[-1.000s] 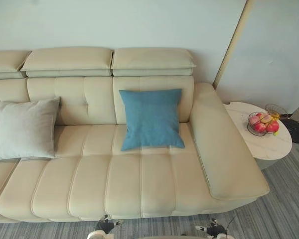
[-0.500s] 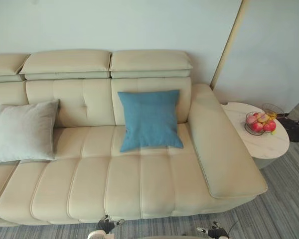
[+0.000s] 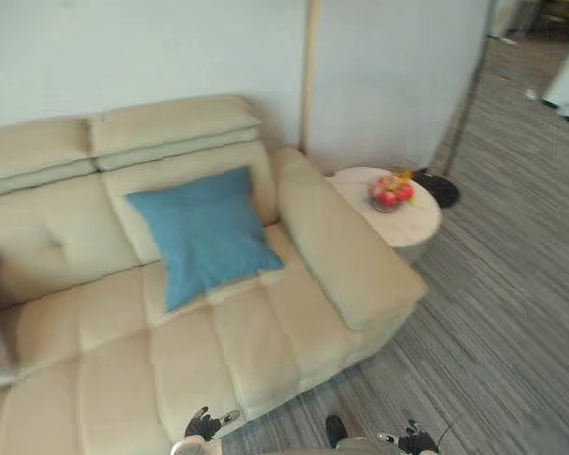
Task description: Pick up cushions and gather them together orderly.
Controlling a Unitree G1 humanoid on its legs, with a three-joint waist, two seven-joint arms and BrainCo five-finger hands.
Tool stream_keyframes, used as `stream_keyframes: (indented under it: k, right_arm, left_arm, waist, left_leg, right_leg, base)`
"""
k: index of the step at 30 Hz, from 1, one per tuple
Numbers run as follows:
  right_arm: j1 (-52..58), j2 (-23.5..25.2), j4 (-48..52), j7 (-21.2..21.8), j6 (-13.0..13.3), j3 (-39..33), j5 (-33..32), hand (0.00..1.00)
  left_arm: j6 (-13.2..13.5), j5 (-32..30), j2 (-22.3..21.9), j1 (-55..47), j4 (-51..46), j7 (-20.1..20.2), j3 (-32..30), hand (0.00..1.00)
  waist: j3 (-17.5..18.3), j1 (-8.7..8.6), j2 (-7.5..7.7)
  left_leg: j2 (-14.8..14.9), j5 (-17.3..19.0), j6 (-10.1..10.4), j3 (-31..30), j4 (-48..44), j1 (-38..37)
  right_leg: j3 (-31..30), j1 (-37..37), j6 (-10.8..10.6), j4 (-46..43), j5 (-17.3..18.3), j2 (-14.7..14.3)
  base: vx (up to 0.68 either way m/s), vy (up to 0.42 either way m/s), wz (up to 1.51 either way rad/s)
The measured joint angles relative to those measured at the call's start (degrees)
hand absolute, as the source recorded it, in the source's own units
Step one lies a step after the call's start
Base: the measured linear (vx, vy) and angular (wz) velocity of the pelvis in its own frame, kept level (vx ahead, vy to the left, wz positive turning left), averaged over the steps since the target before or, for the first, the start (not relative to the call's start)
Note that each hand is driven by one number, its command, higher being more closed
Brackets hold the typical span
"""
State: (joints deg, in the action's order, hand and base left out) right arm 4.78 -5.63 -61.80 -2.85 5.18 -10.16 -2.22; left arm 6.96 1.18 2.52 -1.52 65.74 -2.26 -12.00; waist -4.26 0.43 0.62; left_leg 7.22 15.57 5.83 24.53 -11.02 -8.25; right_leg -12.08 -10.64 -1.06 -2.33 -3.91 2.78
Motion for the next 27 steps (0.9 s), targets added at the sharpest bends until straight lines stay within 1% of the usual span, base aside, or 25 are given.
stream_keyframes:
  k: [1,2,3,4,5,6,7,8,9,10,11,12,13,14,15,16,17,18,19,21,22,24,25,26,27]
  right_arm:
    - [-0.7,-0.1,0.1,-0.1,-0.1,0.3,0.0,0.00]
    - [-0.8,0.0,0.3,-0.3,0.0,1.0,0.0,0.00]
    - [-0.7,0.0,0.3,-0.5,0.1,1.6,0.2,0.00]
    - [-0.2,0.3,0.5,-0.6,0.1,2.3,0.7,0.00]
    - [-0.2,0.9,1.5,-0.6,0.5,3.0,1.5,0.00]
    - [-0.4,1.3,1.9,-0.7,0.8,3.6,1.9,0.00]
    - [-2.4,1.5,1.9,-0.6,0.7,3.5,2.3,0.00]
    - [-3.4,1.5,1.7,-0.4,0.4,2.1,2.3,0.00]
    - [-3.5,2.4,1.9,-0.4,0.6,1.1,2.4,0.00]
    - [-3.6,2.5,1.5,-0.4,0.4,1.1,2.5,0.00]
    - [-4.3,2.4,0.1,-0.2,0.3,1.1,2.9,0.00]
    - [-4.2,2.4,-0.4,-0.2,0.3,1.2,2.8,0.00]
    - [-4.2,2.2,-0.7,-0.2,0.3,1.2,2.8,0.00]
    - [-4.2,2.1,-1.0,-0.2,0.4,1.1,2.2,0.00]
    - [-4.5,1.8,-1.9,-0.2,0.5,0.8,2.2,0.00]
    - [-5.1,1.2,-2.8,-0.2,0.5,0.8,2.2,0.00]
    - [-5.9,0.6,-3.5,-0.3,0.5,0.8,2.2,0.00]
    - [-6.3,0.1,-4.7,-0.3,0.5,0.6,2.0,0.00]
    - [-6.3,0.0,-5.0,-0.3,0.5,0.5,2.0,0.00]
    - [-5.9,-0.1,-5.2,-0.3,0.5,-0.5,1.6,0.00]
    - [-5.8,0.0,-4.7,-0.3,0.3,-0.4,1.5,0.00]
    - [-5.6,0.7,-4.0,-0.3,0.3,-0.4,1.5,0.00]
    - [-5.6,1.3,-4.0,-0.3,0.3,-0.3,1.1,0.00]
    - [-5.6,1.7,-3.9,-0.3,0.3,-0.4,1.1,0.00]
    - [-5.5,1.7,-3.9,-0.3,0.3,-0.4,1.0,0.00]
  left_arm:
    - [0.0,0.0,-0.1,0.3,-0.2,0.0,0.0,0.00]
    - [-0.1,0.0,-0.1,0.3,-0.4,0.0,0.1,0.00]
    - [-0.1,0.0,0.0,0.2,-0.7,0.0,0.1,0.00]
    - [-0.1,0.0,-0.1,0.2,-1.0,0.0,-0.5,0.00]
    - [-0.1,0.0,-0.3,0.6,-0.9,0.0,-0.9,0.00]
    - [0.0,0.0,-0.4,0.7,-0.7,0.0,-1.1,0.00]
    - [0.1,0.0,-1.4,2.2,-0.3,0.1,-1.0,0.00]
    - [0.4,0.1,-2.9,2.8,-0.7,0.2,-0.8,0.00]
    - [0.3,0.1,-2.9,3.4,-0.7,0.2,0.4,0.00]
    - [0.1,0.1,-2.8,3.6,-0.6,0.2,0.7,0.00]
    - [-0.1,0.1,-2.3,3.5,0.3,0.2,0.6,0.00]
    - [-0.2,0.2,-1.8,3.2,0.3,0.2,0.8,0.00]
    - [-0.2,0.2,-1.6,2.9,0.2,0.2,1.4,0.00]
    - [-0.1,0.3,-1.5,2.2,0.0,0.2,1.1,0.00]
    - [0.1,0.7,-1.6,1.6,-0.7,0.3,0.2,0.00]
    - [0.2,0.9,-1.6,1.4,-1.2,0.2,-0.1,0.00]
    - [0.1,1.3,-1.7,1.3,-1.6,0.2,-0.1,0.00]
    - [0.2,1.5,-1.7,1.0,-1.7,0.2,0.0,0.00]
    - [0.4,1.7,-1.6,0.9,-2.0,0.2,0.0,0.00]
    - [1.1,3.3,-1.7,0.8,-2.2,0.2,0.0,0.00]
    - [1.2,3.6,-2.2,0.8,-2.5,0.2,-0.4,0.00]
    - [1.2,3.6,-2.4,0.8,-3.4,0.2,-0.6,0.00]
    - [1.2,3.6,-2.9,0.8,-4.4,0.2,-1.2,0.00]
    - [1.3,3.6,-3.5,0.8,-4.9,0.1,-2.4,0.00]
    - [1.3,3.6,-3.6,0.7,-5.6,0.1,-2.7,0.00]
  waist:
    - [-0.1,0.01,-0.05]
    - [-0.2,-0.20,0.17]
    - [0.0,-0.31,0.71]
    - [0.3,0.19,1.56]
    - [0.3,0.06,2.45]
    - [0.0,0.41,3.14]
    - [0.2,0.54,-0.10]
    - [-0.1,-0.03,-1.31]
    - [-0.7,-0.65,-1.53]
    - [-0.9,-0.89,-0.87]
    - [-1.6,-0.43,-0.27]
    - [-1.8,-1.07,-0.06]
    - [-1.9,-1.12,0.04]
    - [-2.1,-0.93,-0.51]
    - [-2.3,-0.53,-0.83]
    - [-2.5,-0.09,-1.47]
    - [-2.9,-0.09,-1.96]
    - [-3.0,-0.07,-2.02]
    - [-3.2,-0.01,-1.88]
    - [-3.3,0.18,-2.00]
    - [-3.4,0.21,-2.26]
    - [-3.5,0.88,-2.37]
    - [-3.4,1.71,-2.46]
    - [-3.4,2.51,-2.53]
    - [-3.3,3.15,-2.48]
  left_leg:
    - [1.5,-0.1,0.1,3.6,0.0,-0.8]
    - [2.2,-0.2,0.4,6.4,0.2,-2.3]
    - [1.9,-0.2,0.4,8.2,0.0,-3.9]
    - [1.7,-0.4,0.4,11.2,-1.6,-5.3]
    - [1.7,-1.6,-1.1,12.3,-4.5,-5.4]
    - [1.4,-0.7,-2.6,12.3,-4.5,-4.6]
    - [0.4,-4.1,-5.9,11.5,5.6,-3.5]
    - [1.7,-5.3,-0.3,15.0,7.0,-4.1]
    - [1.3,-5.6,0.1,16.2,6.6,-4.4]
    - [1.2,-5.5,0.2,17.5,6.5,-5.3]
    - [2.2,-5.2,0.8,19.1,3.9,-6.2]
    - [4.9,-5.0,1.2,18.8,-2.9,-4.9]
    - [7.8,-5.1,1.1,18.2,-9.8,-3.3]
    - [12.0,-6.1,-1.4,15.5,-20.9,-0.1]
    - [14.2,-5.5,-5.8,11.3,-28.9,2.9]
    - [13.8,-4.6,-6.5,7.2,-32.1,4.8]
    - [10.6,-3.4,-4.9,0.5,-33.6,7.6]
    - [6.7,-1.9,-3.1,-5.3,-32.8,10.4]
    - [4.2,-1.2,-2.6,-8.4,-31.0,11.9]
    - [-0.6,-0.4,-1.9,-14.7,-22.0,15.0]
    - [-1.3,-0.4,-1.9,-16.1,-19.4,16.5]
    - [-3.4,-1.7,-1.2,-20.9,-12.7,19.9]
    - [-4.6,-3.6,-0.9,-23.9,-8.0,21.4]
    - [-5.1,-5.5,-1.5,-26.0,-5.1,22.4]
    - [-5.3,-8.1,-2.2,-26.8,-4.4,22.6]
  right_leg:
    - [10.2,-4.0,1.8,-7.1,1.1,1.0]
    - [20.2,-5.3,3.7,-13.4,2.5,2.2]
    - [26.4,-5.0,5.7,-16.8,1.9,3.3]
    - [33.0,-4.5,7.3,-17.5,2.6,3.5]
    - [34.3,-3.7,9.2,-15.7,1.5,3.0]
    - [33.2,-3.1,9.8,-12.9,-0.1,2.6]
    - [32.0,-1.3,10.1,-5.5,-3.4,-0.9]
    - [40.6,-2.4,9.3,-17.6,7.2,2.2]
    - [42.1,-2.2,5.8,-22.9,13.5,5.3]
    - [40.9,-1.0,4.3,-23.2,16.2,5.9]
    - [38.3,0.0,4.3,-21.4,17.1,4.0]
    - [35.7,1.7,4.2,-18.9,16.9,1.7]
    - [33.9,2.8,4.7,-17.2,16.4,0.0]
    - [30.9,4.2,5.5,-15.1,16.0,-2.5]
    - [27.2,5.0,5.7,-13.9,15.8,-4.9]
    - [24.7,5.7,6.0,-13.3,15.7,-6.0]
    - [20.7,6.7,6.3,-12.3,15.4,-7.4]
    - [17.1,7.8,6.3,-11.1,15.0,-8.0]
    - [14.5,8.8,6.2,-10.3,14.7,-8.5]
    - [9.0,11.3,6.0,-8.3,14.5,-9.1]
    - [6.7,12.3,6.1,-7.6,14.7,-9.8]
    - [2.8,13.4,7.1,-6.9,15.5,-10.4]
    - [-0.5,14.0,7.2,-6.9,16.3,-11.0]
    - [-2.9,14.4,7.2,-7.3,17.3,-11.4]
    - [-4.7,14.8,7.1,-7.9,18.3,-11.5]
  base:
    - [0.10,-0.007,-1.38]
    - [0.19,-0.006,-1.35]
    - [0.16,0.004,-1.64]
    - [0.14,-0.020,-1.76]
    - [0.03,-0.047,-1.72]
    - [-0.03,-0.055,-1.54]
    - [-0.08,-0.032,-1.52]
    - [-0.03,-0.057,-1.42]
    - [0.04,-0.085,-0.95]
    - [0.11,-0.157,-0.93]
    - [0.10,-0.209,-1.03]
    - [0.15,-0.321,-1.10]
    - [0.15,-0.356,-1.12]
    - [0.16,-0.302,-1.49]
    - [0.16,-0.200,-1.72]
    - [0.19,-0.109,-1.83]
    - [0.24,-0.074,-1.90]
    - [0.22,-0.029,-1.80]
    - [0.23,-0.005,-1.74]
    - [0.25,0.031,-1.55]
    - [0.27,0.082,-1.31]
    - [0.32,0.126,-1.18]
    - [0.37,0.153,-1.33]
    - [0.49,0.215,-1.32]
    - [0.49,0.229,-1.50]
